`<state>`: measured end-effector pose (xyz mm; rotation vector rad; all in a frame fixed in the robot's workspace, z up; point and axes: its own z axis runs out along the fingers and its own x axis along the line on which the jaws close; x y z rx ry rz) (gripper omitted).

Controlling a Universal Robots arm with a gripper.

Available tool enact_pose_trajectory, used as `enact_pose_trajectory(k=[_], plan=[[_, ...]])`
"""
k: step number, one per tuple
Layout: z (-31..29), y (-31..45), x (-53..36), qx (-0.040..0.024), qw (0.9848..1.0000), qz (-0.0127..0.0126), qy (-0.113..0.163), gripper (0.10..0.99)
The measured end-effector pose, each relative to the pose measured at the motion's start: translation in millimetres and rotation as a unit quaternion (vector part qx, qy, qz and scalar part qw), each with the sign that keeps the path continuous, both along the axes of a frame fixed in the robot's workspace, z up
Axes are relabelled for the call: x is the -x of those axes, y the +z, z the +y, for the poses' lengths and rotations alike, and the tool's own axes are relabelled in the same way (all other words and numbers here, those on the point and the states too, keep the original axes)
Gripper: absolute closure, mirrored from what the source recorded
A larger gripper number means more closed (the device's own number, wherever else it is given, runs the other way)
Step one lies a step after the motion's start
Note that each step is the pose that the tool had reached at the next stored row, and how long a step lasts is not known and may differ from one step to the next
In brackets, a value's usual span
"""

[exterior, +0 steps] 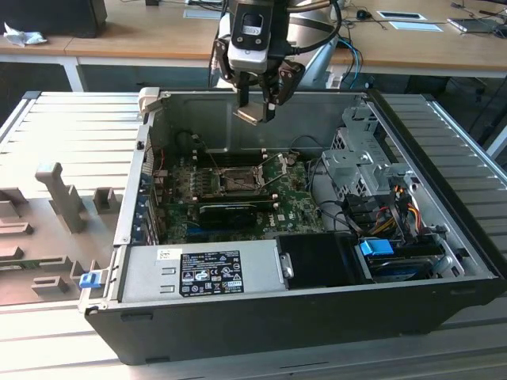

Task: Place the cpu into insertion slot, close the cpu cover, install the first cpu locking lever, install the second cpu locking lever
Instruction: 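Place the cpu into insertion slot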

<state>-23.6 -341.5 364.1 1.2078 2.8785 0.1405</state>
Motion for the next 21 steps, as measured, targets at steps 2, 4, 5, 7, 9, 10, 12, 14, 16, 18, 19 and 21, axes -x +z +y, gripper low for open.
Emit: enact_pose_trajectory(k=[2, 4, 5, 7, 9, 10, 12, 14, 16, 18, 19, 21], plan=[[0.0, 0.0, 0.0, 0.0, 1.0, 0.0, -0.006, 0.549], [0.0, -0.1, 0.0, 0.0, 0.9999, 0.0, -0.011, 0.549], [0.0, -0.1, 0.0, 0.0, 0.9999, 0.0, -0.016, 0.549], [0.0, -0.2, 0.0, 0.0, 0.9996, 0.0, -0.028, 0.549], [0.0, -0.3, 0.0, 0.0, 0.9994, 0.0, -0.033, 0.549], [0.0, -0.3, 0.0, 0.0, 0.9993, 0.0, -0.038, 0.549], [0.0, -0.4, 0.0, 0.0, 0.9988, 0.0, -0.048, 0.549], [0.0, -0.4, 0.0, 0.0, 0.9985, 0.0, -0.054, 0.549], [0.0, -0.5, 0.0, 0.0, 0.9981, 0.0, -0.062, 0.549], [0.0, -0.5, 0.0, 0.0, 0.9974, 0.0, -0.072, 0.549], [0.0, -0.5, 0.0, 0.0, 0.9972, 0.0, -0.075, 0.549], [0.0, -0.6, 0.0, 0.0, 0.9968, 0.0, -0.08, 0.549]])
